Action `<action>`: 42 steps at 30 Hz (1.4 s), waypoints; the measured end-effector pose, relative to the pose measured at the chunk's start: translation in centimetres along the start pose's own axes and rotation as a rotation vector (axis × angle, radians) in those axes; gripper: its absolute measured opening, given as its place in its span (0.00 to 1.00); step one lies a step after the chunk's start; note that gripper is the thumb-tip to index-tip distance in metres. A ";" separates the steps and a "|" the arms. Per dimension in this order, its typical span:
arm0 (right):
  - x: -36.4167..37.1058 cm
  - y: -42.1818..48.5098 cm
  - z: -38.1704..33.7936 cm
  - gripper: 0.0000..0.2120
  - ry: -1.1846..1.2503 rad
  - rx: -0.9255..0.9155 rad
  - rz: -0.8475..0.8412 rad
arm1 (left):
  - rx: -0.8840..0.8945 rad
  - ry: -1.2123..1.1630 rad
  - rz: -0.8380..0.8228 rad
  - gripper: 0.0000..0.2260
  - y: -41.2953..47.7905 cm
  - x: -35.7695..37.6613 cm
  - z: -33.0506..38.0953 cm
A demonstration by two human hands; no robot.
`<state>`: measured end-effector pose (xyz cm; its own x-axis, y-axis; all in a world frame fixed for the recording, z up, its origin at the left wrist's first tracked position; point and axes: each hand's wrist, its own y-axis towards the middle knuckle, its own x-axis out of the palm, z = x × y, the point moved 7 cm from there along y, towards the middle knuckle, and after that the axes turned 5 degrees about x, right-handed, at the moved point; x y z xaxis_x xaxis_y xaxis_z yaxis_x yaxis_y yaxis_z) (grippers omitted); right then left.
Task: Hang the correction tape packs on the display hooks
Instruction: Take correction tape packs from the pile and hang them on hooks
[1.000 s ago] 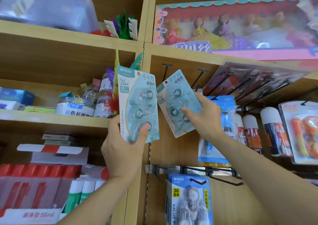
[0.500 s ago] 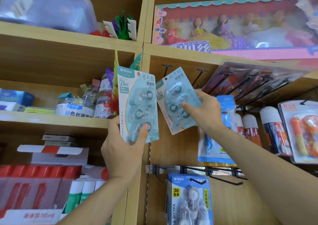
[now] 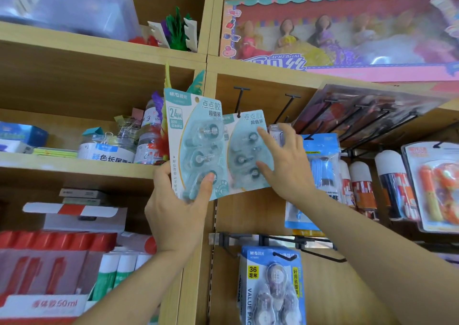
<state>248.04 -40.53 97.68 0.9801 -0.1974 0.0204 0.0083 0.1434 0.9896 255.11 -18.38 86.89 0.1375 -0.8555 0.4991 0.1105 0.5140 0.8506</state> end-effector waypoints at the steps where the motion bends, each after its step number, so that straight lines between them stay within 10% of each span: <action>1: 0.6 -0.1 -0.7 0.34 -0.087 -0.070 -0.015 | -0.002 -0.002 0.005 0.23 0.0 0.0 0.0; 20: 13.3 1.6 -1.6 0.35 -0.375 -0.125 -0.611 | 0.041 -0.019 0.039 0.21 -0.3 0.0 0.1; 32: 2.7 0.0 -3.5 0.18 1.157 0.395 -0.483 | 0.068 -0.013 -0.002 0.22 -0.3 0.3 0.5; 42: -1.2 -2.4 -4.5 0.16 1.489 0.494 -0.464 | 0.180 0.126 -0.155 0.27 -0.4 1.4 0.7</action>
<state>247.77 -36.24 94.68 0.2293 0.9643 -0.1322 0.5660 -0.0216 0.8241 254.54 -19.78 87.36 0.2553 -0.9031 0.3453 -0.0351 0.3482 0.9367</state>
